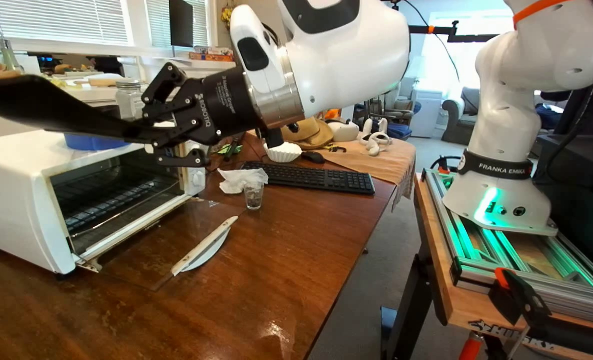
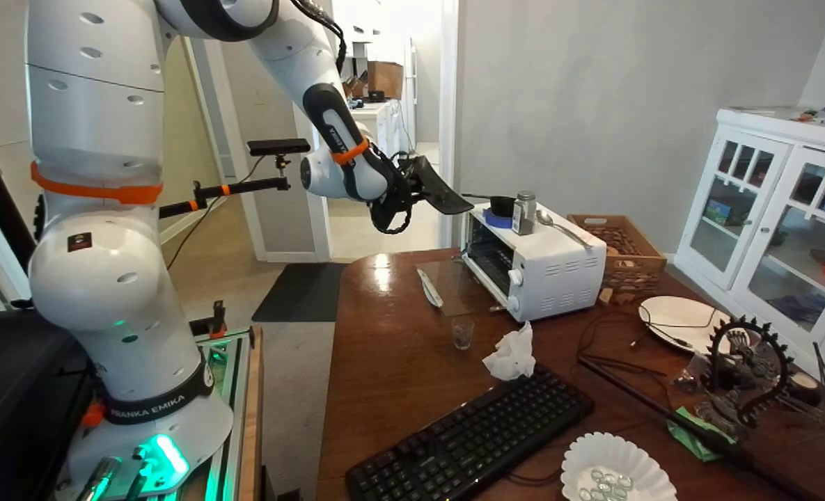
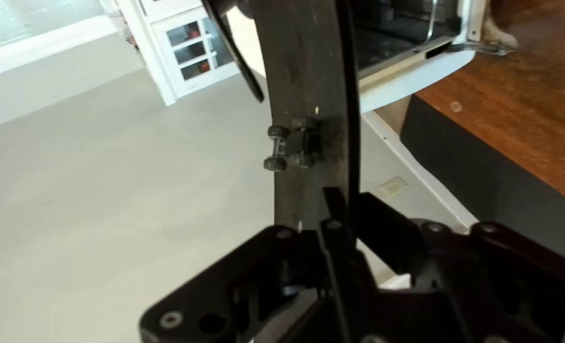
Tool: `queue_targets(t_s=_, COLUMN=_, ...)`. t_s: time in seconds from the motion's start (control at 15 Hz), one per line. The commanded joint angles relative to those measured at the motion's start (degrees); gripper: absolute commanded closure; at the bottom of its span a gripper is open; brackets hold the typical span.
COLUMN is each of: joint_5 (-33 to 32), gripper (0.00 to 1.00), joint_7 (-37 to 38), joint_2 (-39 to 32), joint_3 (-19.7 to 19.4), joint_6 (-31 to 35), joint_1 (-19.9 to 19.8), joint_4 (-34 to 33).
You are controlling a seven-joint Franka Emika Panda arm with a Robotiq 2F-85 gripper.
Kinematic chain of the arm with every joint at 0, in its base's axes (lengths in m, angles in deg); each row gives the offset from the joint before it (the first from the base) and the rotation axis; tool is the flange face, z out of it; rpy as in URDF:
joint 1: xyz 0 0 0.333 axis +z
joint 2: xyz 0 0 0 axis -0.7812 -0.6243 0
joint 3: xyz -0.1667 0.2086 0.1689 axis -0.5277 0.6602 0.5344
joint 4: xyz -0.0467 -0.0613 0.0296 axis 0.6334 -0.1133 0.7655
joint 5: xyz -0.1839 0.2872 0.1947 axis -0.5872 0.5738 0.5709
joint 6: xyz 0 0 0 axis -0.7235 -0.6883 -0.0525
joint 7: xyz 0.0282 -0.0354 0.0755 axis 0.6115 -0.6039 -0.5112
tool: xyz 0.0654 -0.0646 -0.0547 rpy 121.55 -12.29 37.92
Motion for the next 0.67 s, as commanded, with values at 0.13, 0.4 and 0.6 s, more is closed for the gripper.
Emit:
queue_targets(t_s=0.13, joint_5=-0.7, gripper=0.96, joint_7=-0.8, joint_2=0.8, joint_3=0.3, joint_6=18.2, joint_1=-2.4, joint_4=-1.3)
queue_targets(t_s=0.4, joint_5=-0.7, gripper=0.96, joint_7=-5.4, joint_2=-1.8, joint_3=1.8, joint_6=26.0, joint_1=-10.5, joint_4=-0.4)
queue_targets(t_s=0.6, joint_5=-0.6, gripper=0.96, joint_7=-12.1, joint_2=-3.9, joint_3=-1.3, joint_6=25.4, joint_1=-15.2, joint_4=1.0)
